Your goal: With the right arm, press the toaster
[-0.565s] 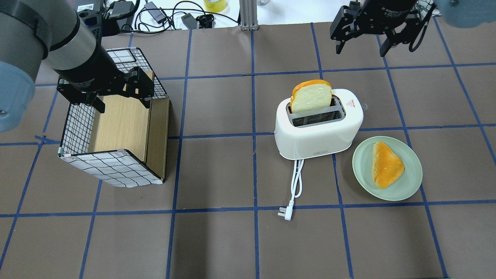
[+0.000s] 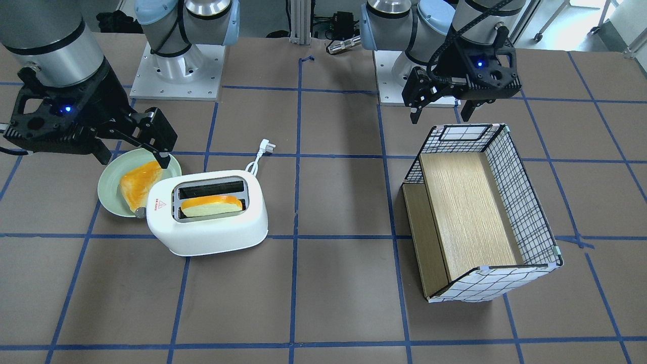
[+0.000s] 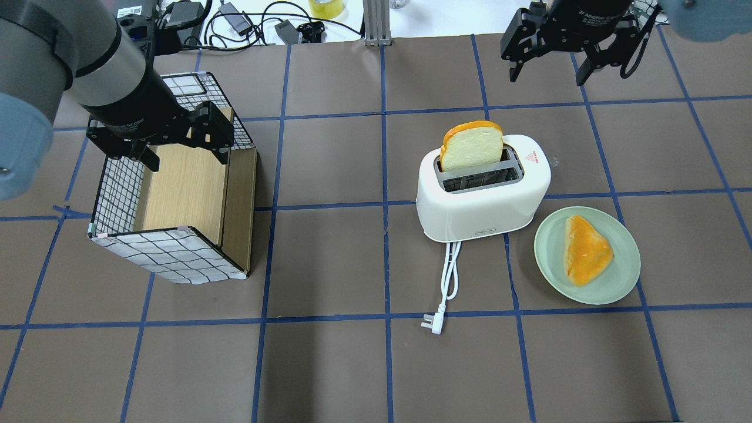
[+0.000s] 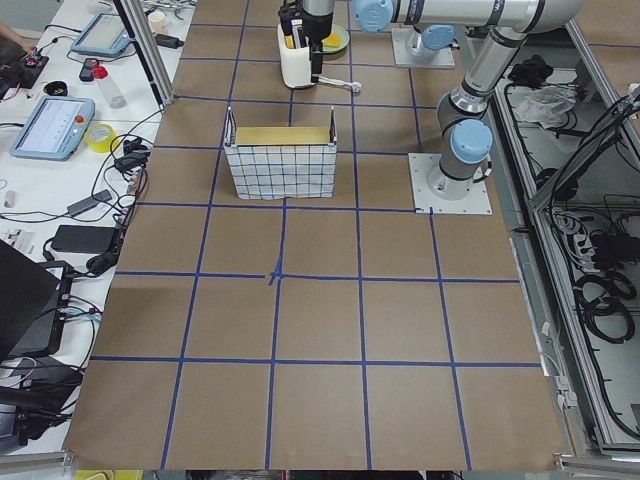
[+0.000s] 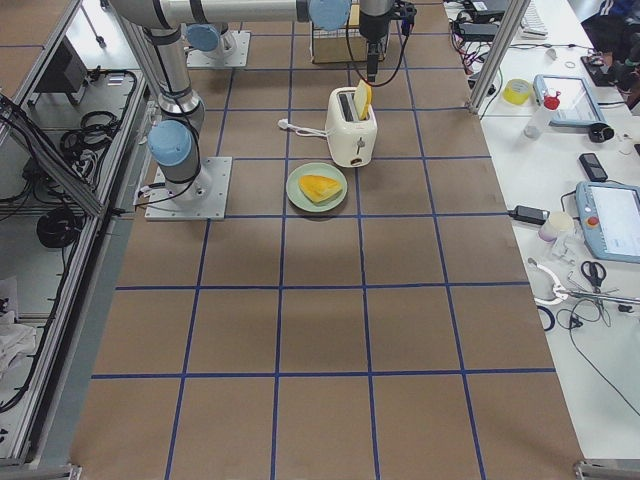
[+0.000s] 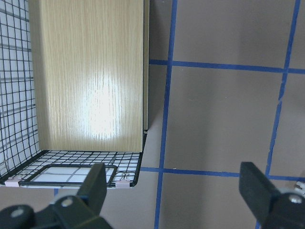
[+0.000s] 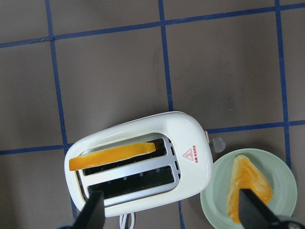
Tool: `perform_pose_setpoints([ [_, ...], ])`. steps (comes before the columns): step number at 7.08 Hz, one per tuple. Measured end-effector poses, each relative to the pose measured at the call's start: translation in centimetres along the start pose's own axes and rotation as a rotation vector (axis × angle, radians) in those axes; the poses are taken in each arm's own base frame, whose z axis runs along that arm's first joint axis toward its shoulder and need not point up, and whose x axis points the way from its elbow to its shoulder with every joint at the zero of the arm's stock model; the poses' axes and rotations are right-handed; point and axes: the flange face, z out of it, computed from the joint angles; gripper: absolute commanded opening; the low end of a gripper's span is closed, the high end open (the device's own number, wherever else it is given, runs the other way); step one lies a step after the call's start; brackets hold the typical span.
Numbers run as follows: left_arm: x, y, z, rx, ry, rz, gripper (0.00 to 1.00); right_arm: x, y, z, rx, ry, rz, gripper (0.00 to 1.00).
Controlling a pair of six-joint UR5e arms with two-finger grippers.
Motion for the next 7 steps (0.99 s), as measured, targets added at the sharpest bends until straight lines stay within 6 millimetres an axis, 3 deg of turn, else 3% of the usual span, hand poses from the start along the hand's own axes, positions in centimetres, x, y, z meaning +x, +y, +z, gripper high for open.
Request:
perform_pose_setpoints([
  [5, -0.01, 0.00, 0.00, 0.000, -0.001, 0.000, 1.00, 0.03, -0.01, 0.15, -0.005, 0.002, -0.006, 1.00],
  [6, -0.01, 0.00, 0.00, 0.000, -0.001, 0.000, 1.00, 0.02, -0.03, 0.13, -0.002, 0.002, -0.006, 0.45],
  [7, -0.01, 0.00, 0.00, 0.000, -0.001, 0.000, 1.00, 0.02, -0.06, 0.10, 0.001, 0.002, -0.005, 0.00],
])
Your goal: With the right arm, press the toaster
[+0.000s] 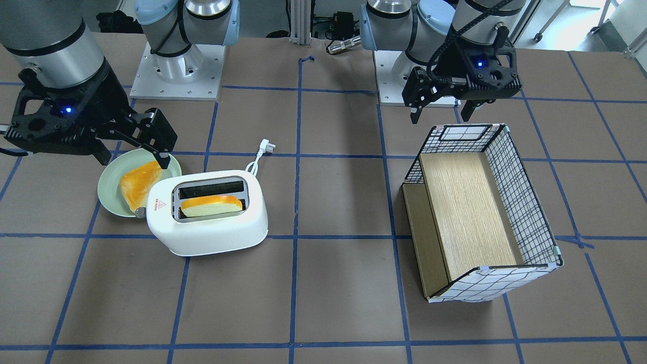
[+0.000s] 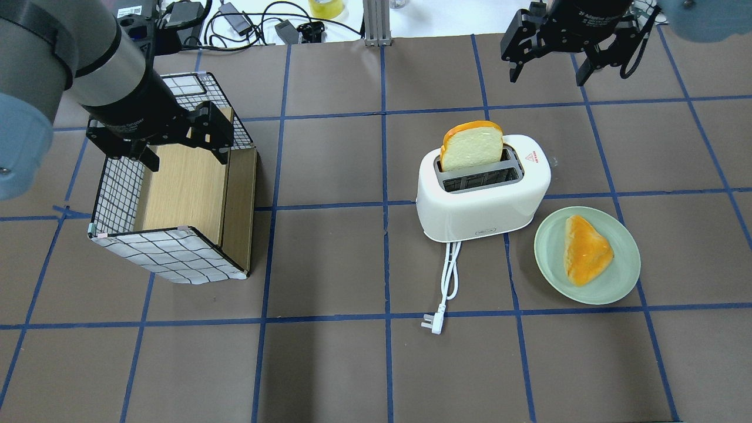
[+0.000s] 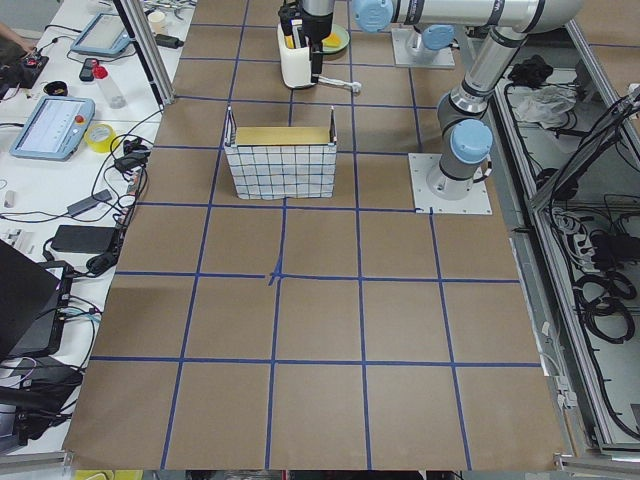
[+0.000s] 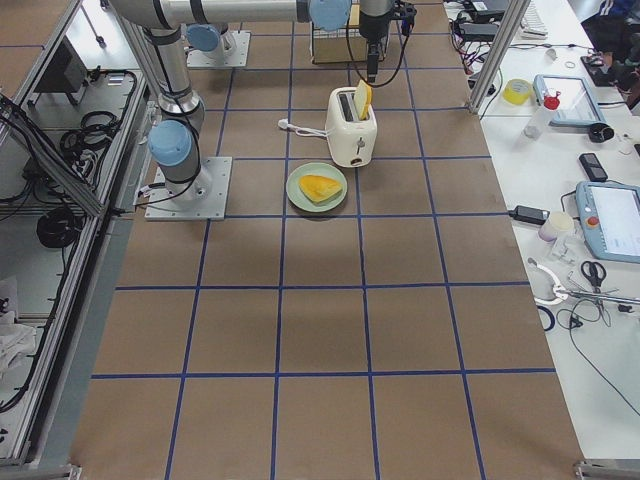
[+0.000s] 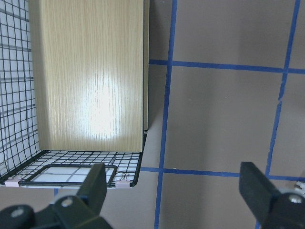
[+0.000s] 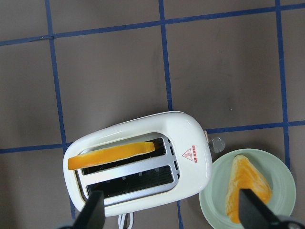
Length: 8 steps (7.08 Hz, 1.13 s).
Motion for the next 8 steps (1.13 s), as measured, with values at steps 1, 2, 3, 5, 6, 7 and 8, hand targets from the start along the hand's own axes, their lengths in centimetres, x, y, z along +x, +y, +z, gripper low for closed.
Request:
perform_pose_setpoints([
  [1, 0.0, 0.0, 0.0, 0.000, 0.000, 0.000, 1.00, 0.0, 0.0, 0.0, 0.002, 0.000, 0.000, 0.00],
  [2, 0.0, 0.0, 0.0, 0.000, 0.000, 0.000, 1.00, 0.0, 0.0, -0.1, 0.002, 0.002, 0.003, 0.00],
  [3, 0.0, 0.0, 0.0, 0.000, 0.000, 0.000, 1.00, 0.0, 0.0, -0.1, 0.000, 0.003, 0.007, 0.00],
  [5, 0.0, 0.0, 0.0, 0.000, 0.000, 0.000, 1.00, 0.1, 0.1, -0.1, -0.002, 0.004, 0.011, 0.00],
  [6, 0.0, 0.0, 0.0, 0.000, 0.000, 0.000, 1.00, 0.2, 0.1, -0.2, -0.003, 0.004, 0.015, 0.00],
  [7, 0.0, 0.0, 0.0, 0.000, 0.000, 0.000, 1.00, 0.6, -0.1, -0.2, -0.004, 0.002, 0.021, 0.00],
  [8, 0.0, 0.0, 0.0, 0.000, 0.000, 0.000, 1.00, 1.3, -0.3, -0.1, -0.009, -0.001, 0.030, 0.00],
])
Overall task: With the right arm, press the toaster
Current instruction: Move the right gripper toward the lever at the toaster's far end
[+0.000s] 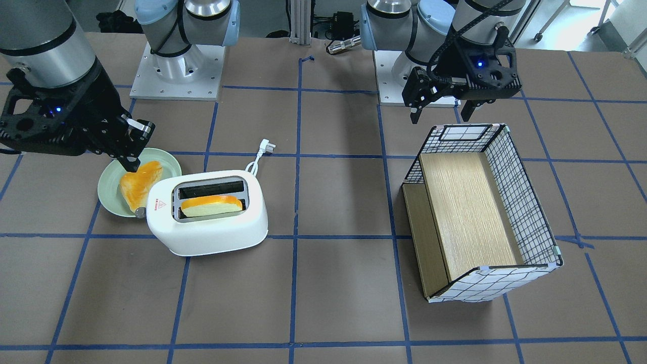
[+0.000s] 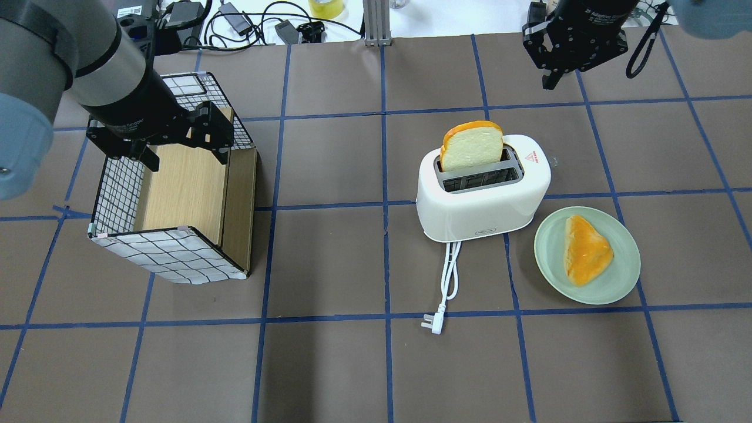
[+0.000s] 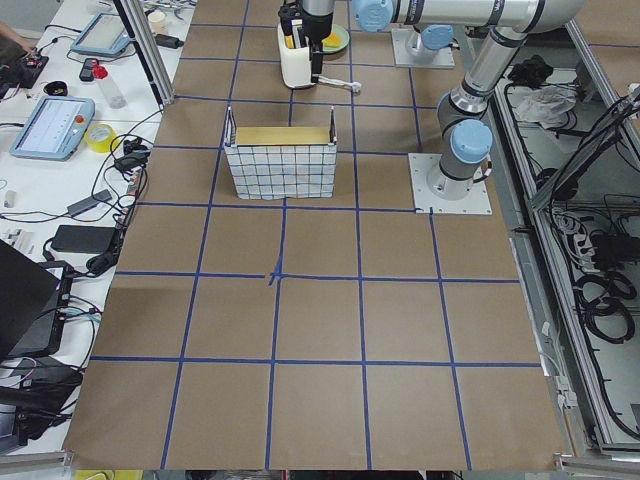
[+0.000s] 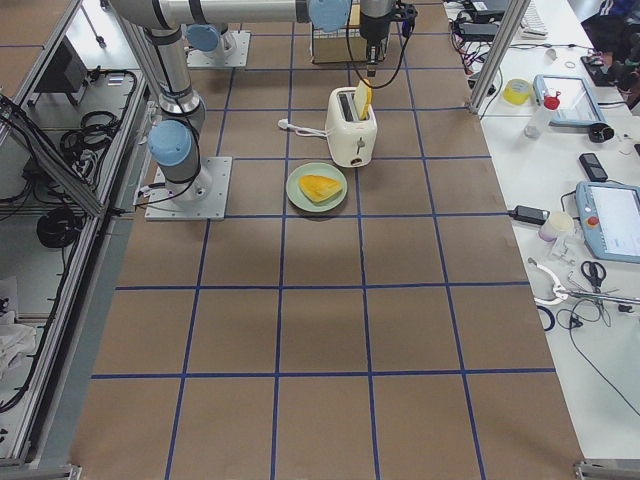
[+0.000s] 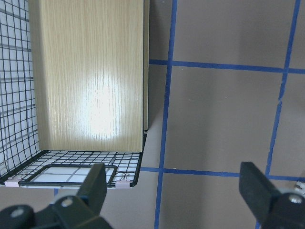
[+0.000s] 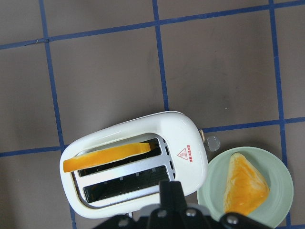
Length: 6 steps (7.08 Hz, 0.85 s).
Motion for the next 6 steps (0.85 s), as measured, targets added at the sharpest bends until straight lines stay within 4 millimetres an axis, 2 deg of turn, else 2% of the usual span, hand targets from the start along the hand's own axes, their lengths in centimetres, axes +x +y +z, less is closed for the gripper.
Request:
perform_pose_setpoints([
  [1, 0.0, 0.0, 0.0, 0.000, 0.000, 0.000, 1.00, 1.6, -0.5, 0.1, -0.008, -0.008, 0.003, 0.00],
  [2, 0.0, 0.0, 0.0, 0.000, 0.000, 0.000, 1.00, 4.6, -1.3, 0.6, -0.027, -0.040, -0.007, 0.00],
  [3, 0.0, 0.0, 0.0, 0.000, 0.000, 0.000, 1.00, 8.4, -1.9, 1.7, -0.052, -0.102, -0.016, 0.00],
  [4, 0.0, 0.0, 0.0, -0.001, 0.000, 0.000, 1.00, 12.3, -2.1, 3.6, -0.075, -0.173, -0.019, 0.00],
  [5, 0.0, 0.0, 0.0, -0.001, 0.000, 0.000, 1.00, 15.3, -1.8, 6.0, -0.094, -0.253, -0.020, 0.00],
  [6, 0.0, 0.0, 0.0, -0.001, 0.000, 0.000, 1.00, 17.2, -1.3, 8.4, -0.112, -0.327, -0.013, 0.00],
])
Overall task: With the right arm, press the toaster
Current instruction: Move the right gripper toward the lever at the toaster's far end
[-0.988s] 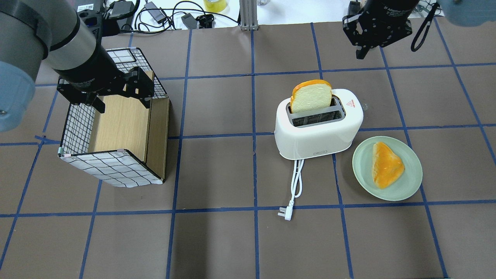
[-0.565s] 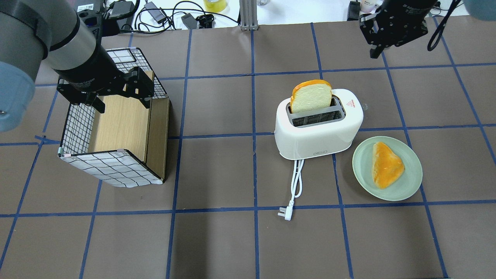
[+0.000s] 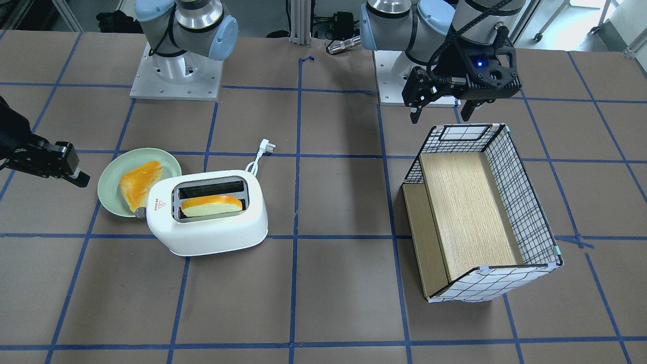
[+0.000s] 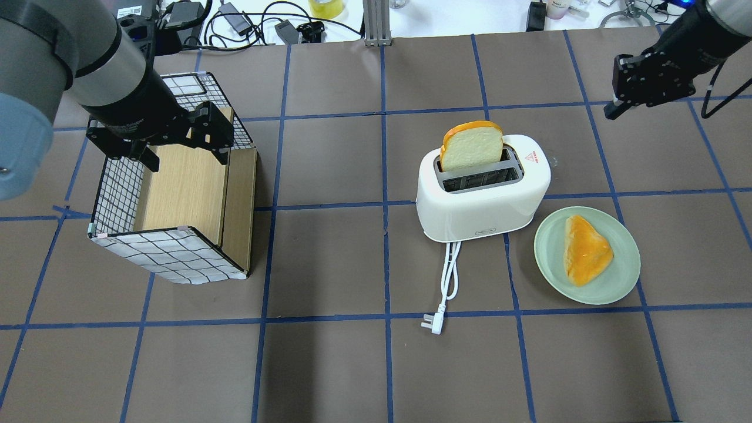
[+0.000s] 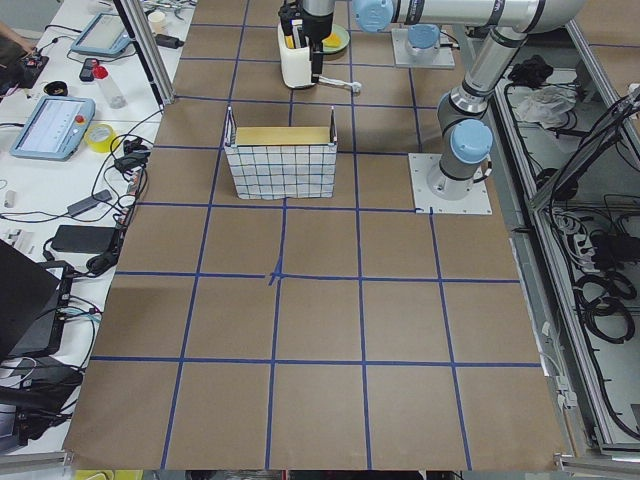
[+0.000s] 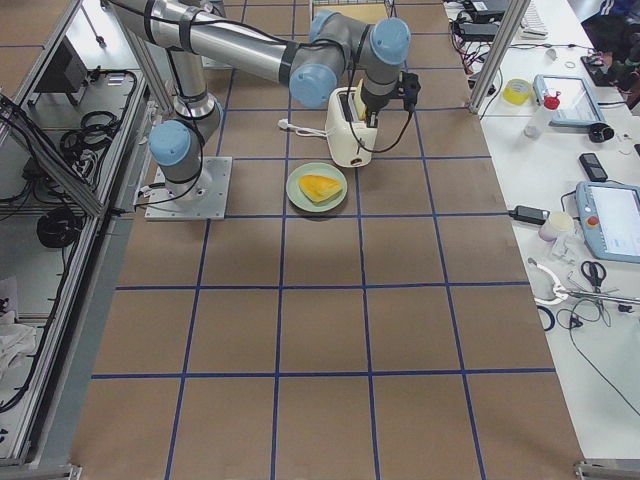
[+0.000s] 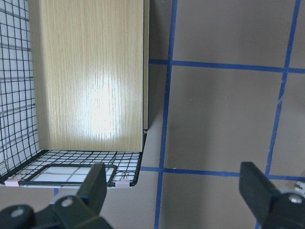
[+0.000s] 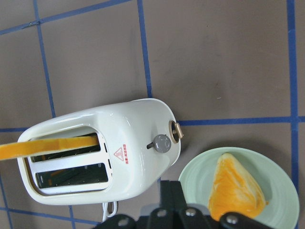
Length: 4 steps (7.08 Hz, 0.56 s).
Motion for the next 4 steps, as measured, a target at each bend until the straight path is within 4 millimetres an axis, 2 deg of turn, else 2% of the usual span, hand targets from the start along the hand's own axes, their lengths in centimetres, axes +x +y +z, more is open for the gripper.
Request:
perform_pose_setpoints([
  [2, 0.0, 0.0, 0.0, 0.001, 0.000, 0.000, 1.00, 2.2, 0.1, 3.3, -0.020, -0.074, 0.007, 0.00],
  [4, 0.0, 0.0, 0.0, 0.001, 0.000, 0.000, 1.00, 3.0, -0.4, 5.6, -0.022, -0.123, 0.006, 0.00],
])
